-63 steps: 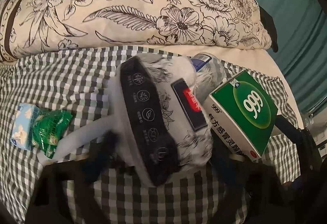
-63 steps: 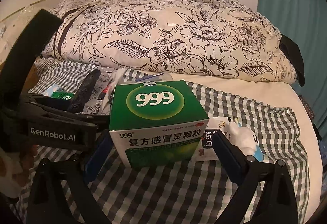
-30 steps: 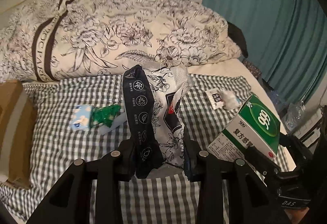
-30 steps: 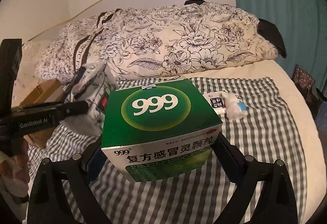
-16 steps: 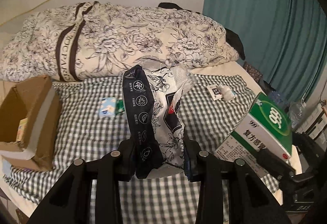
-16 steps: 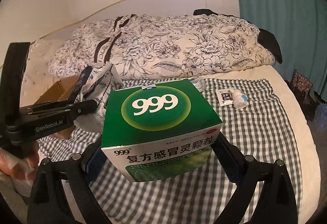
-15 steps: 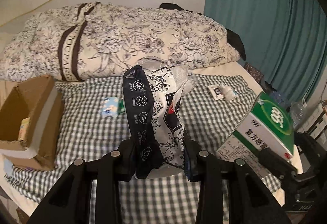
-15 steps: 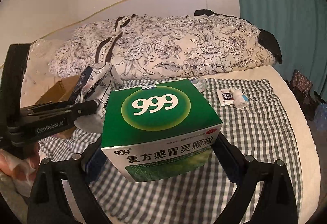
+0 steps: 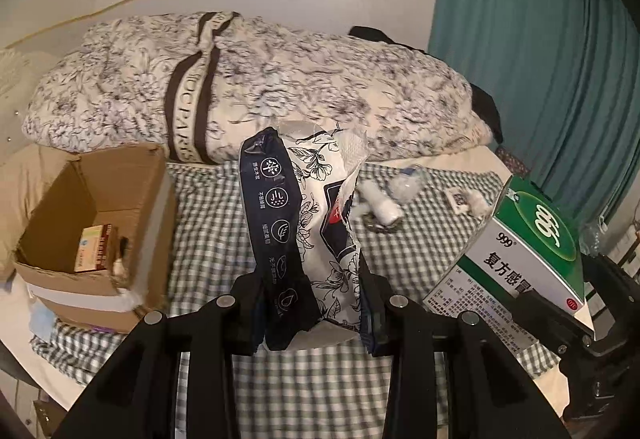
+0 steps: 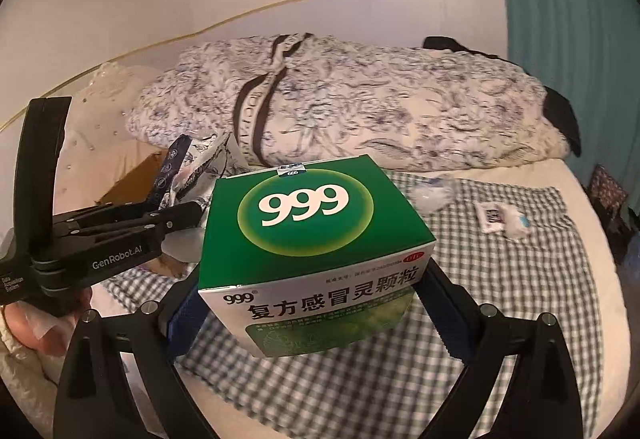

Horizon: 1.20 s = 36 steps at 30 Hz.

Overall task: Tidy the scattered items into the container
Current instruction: 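Carry the packet and green medicine box toward the cardboard box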

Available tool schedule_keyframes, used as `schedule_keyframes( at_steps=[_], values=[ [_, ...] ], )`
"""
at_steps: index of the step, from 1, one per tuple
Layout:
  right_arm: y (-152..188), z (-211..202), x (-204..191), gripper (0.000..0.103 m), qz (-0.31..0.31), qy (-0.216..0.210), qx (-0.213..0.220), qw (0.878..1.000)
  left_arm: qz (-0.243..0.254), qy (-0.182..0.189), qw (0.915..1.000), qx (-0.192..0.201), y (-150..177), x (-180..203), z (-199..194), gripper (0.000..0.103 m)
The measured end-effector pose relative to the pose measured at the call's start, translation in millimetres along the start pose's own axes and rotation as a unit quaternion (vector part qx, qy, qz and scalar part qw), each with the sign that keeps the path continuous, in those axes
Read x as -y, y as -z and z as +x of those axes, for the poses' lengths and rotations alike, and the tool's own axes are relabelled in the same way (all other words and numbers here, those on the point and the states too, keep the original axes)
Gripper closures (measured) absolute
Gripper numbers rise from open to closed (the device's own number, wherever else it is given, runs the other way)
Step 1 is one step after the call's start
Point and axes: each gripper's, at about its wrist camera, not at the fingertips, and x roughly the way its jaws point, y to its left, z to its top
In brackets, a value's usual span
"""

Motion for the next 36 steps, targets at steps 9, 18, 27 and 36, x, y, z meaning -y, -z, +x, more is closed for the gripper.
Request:
schedule_keyframes(
  at_steps=[9, 18, 27, 36],
  values=[
    [-23.6, 63.0, -65.8, 0.007, -0.023, -0.051, -0.022, 0.998, -0.035, -0.050, 0.9981, -0.006, -20.8, -98.7, 4.4, 0.067],
    [-62.8, 133.2, -144.4, 0.007, -0.052, -0.112, -0.024, 0.992, -0.062, -0.095, 0.9935, -0.002, -40.5, -192.4, 7.0, 0.067],
    [-94.9, 212.0, -220.1, 0.007, -0.080, -0.146, -0.048, 0.985, -0.097, -0.118, 0.9879, -0.027, -28.4, -255.9, 30.7, 0.067],
    [-95.3, 265.3, -241.9, 0.007, -0.090, -0.139, -0.082, 0.983, -0.119, -0.120, 0.9844, -0.049, -17.4, -280.9, 59.5, 0.067]
  ],
)
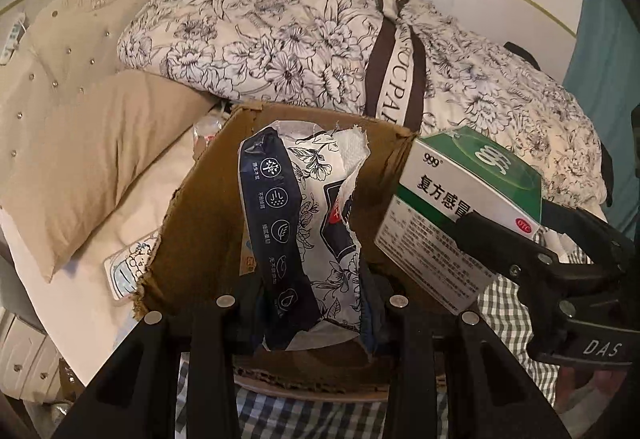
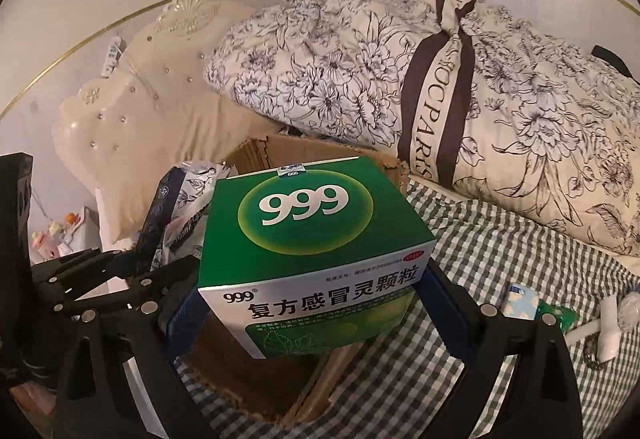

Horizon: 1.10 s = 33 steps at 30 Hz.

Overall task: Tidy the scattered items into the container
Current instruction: 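Carry the packet and green medicine box toward the cardboard box, then open both tools to drop the packet and green box into the cardboard box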

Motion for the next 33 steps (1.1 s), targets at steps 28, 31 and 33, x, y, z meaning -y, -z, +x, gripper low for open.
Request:
schedule_keyframes(
  at_steps=[28, 31, 33],
  values=[
    [34.0, -122.8, 50.0, 0.002, 0.082, 0.044, 0.090, 0.992, 0.041, 0.014, 0.9971, 0.063, 27.5, 80.6, -85.1, 0.000],
    [58.1, -153.9, 69.5, 0.002, 0.096, 0.067, 0.093, 0.989, 0.053, 0.027, 0.9961, 0.066, 41.5, 106.8, -99.3, 0.000],
    [76.4, -174.7, 84.1, 0.002, 0.106, 0.079, 0.096, 0.987, 0.056, 0.038, 0.9955, 0.066, 50.2, 122.4, -105.6, 0.000]
  ],
)
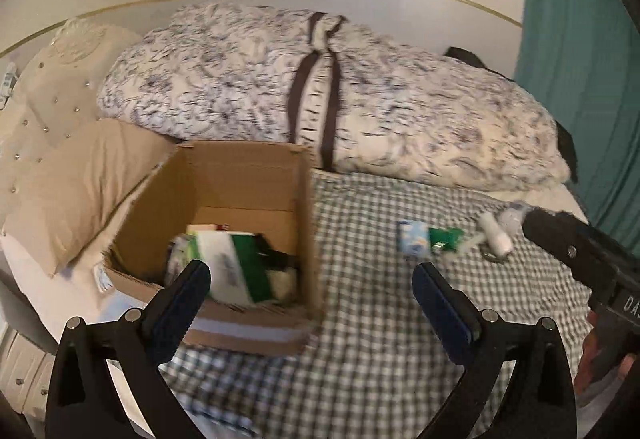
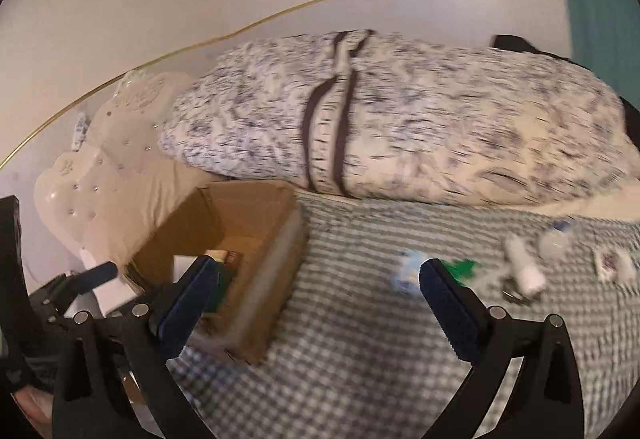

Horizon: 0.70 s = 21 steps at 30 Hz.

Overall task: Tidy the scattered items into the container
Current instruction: 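Open both tools to drop the packet and green box into the cardboard box, then move both tools back toward the remaining items on the sheet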

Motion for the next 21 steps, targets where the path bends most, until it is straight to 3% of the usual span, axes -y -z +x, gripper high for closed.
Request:
schedule_keyframes(
  at_steps=[12, 21],
  values=[
    [75.3, -106.9, 125.3, 0.002, 0.049, 0.103, 0.008, 0.993, 0.024, 0.032, 0.9990, -0.018, 49.8, 106.2, -5.5, 0.000],
    [107.6, -114.9, 177.5, 0.002, 0.081, 0.126, 0.010, 0.989, 0.030, 0.028, 0.9983, -0.042, 64.5, 135.9, 32.3, 0.000]
  ],
)
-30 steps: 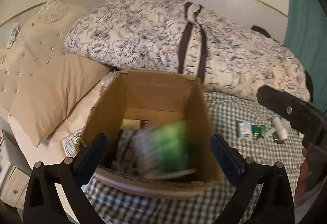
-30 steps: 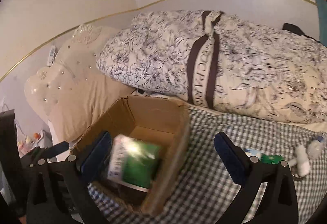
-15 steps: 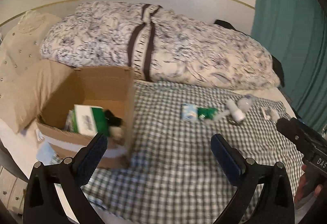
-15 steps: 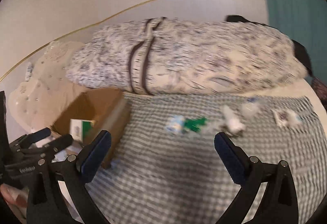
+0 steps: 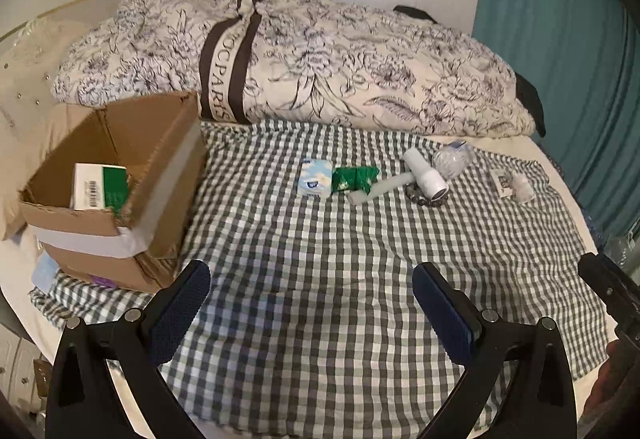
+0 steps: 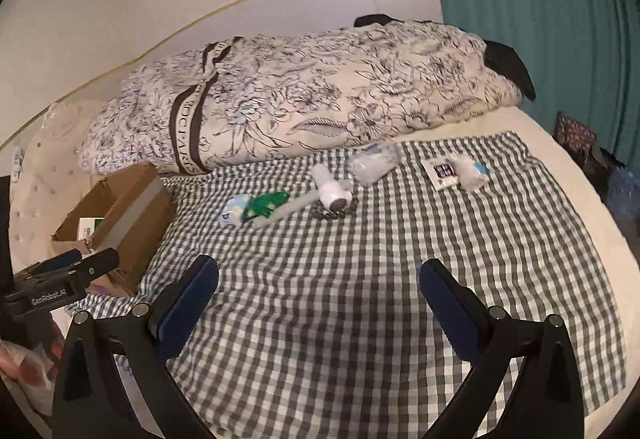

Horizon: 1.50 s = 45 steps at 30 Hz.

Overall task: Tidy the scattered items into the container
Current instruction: 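Move both tools back toward the remaining items on the sheet, then grasp the blue tissue pack with the left tool while the right tool grasps the white tube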

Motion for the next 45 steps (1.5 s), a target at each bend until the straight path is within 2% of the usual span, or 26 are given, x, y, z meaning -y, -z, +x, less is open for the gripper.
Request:
schedule_keyframes(
  at_steps=[7, 17, 23, 27, 33, 38, 39, 40, 41, 42, 45],
  values=[
    [-7.3, 46.3, 9.6, 0.002, -0.012, 0.003, -0.013, 1.000, -0.001, -0.010, 0.9998, -0.016, -18.1, 2.5, 56.5, 0.000],
    [-40.4, 147.2, 13.2, 0.002, -0.039, 0.017, -0.038, 0.998, -0.018, -0.009, 0.9991, -0.037, -50.9, -2.1, 153.5, 0.000],
    [-50.4, 203.1, 12.1, 0.002, -0.059, 0.025, -0.052, 0.997, -0.001, -0.023, 0.9987, -0.045, -67.6, 4.4, 204.6, 0.000],
    [-54.4, 237.2, 12.8, 0.002, -0.065, 0.027, -0.060, 0.996, -0.008, -0.026, 0.9978, -0.060, -73.3, -1.6, 239.0, 0.000],
    [-54.6, 280.5, 13.8, 0.003, -0.080, 0.045, -0.078, 0.993, -0.013, -0.036, 0.9959, -0.082, -72.1, -7.6, 278.3, 0.000],
    [-52.2, 305.9, 20.7, 0.007, -0.073, 0.050, -0.102, 0.991, -0.018, -0.035, 0.9963, -0.077, -72.7, -8.7, 287.0, 0.000],
    [-51.7, 309.3, 21.4, 0.010, -0.072, 0.050, -0.108, 0.990, -0.016, -0.033, 0.9964, -0.076, -72.4, -8.9, 287.0, 0.008],
    [-51.2, 312.0, 22.0, 0.019, -0.072, 0.051, -0.113, 0.990, -0.013, -0.031, 0.9967, -0.074, -71.9, -9.1, 286.0, 0.016],
    [-50.2, 314.6, 23.0, 0.026, -0.070, 0.049, -0.119, 0.989, -0.009, -0.027, 0.9970, -0.072, -71.3, -9.0, 284.2, 0.031],
    [-49.6, 316.3, 23.4, 0.037, -0.068, 0.043, -0.125, 0.989, -0.005, -0.023, 0.9973, -0.070, -70.9, -8.5, 282.1, 0.049],
    [-48.9, 314.5, 21.5, 0.039, -0.070, 0.043, -0.126, 0.989, 0.013, -0.017, 0.9971, -0.073, -69.6, -6.3, 275.0, 0.051]
  ],
)
